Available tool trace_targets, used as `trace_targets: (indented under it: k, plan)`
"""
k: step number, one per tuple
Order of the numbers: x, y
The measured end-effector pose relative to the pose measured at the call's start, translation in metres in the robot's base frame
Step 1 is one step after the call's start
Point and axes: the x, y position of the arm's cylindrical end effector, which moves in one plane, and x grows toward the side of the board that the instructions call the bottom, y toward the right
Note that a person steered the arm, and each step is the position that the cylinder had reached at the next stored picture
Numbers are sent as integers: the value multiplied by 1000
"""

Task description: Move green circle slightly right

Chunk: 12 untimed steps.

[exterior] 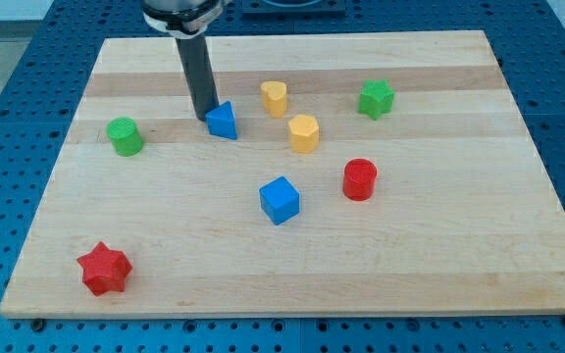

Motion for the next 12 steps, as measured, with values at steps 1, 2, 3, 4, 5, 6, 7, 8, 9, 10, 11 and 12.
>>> trace_targets:
  k: [1,2,3,4,5,6,7,8,9,10,11,12]
  plan:
    - [0,0]
    - [-6,-37]
    - [-7,-102]
    - [-7,-106]
    - [9,-135]
    - [17,-147]
    - [18,-143]
    - [26,-112]
    - [30,-73]
    - [35,-43]
    - [38,-30]
    - [38,-32]
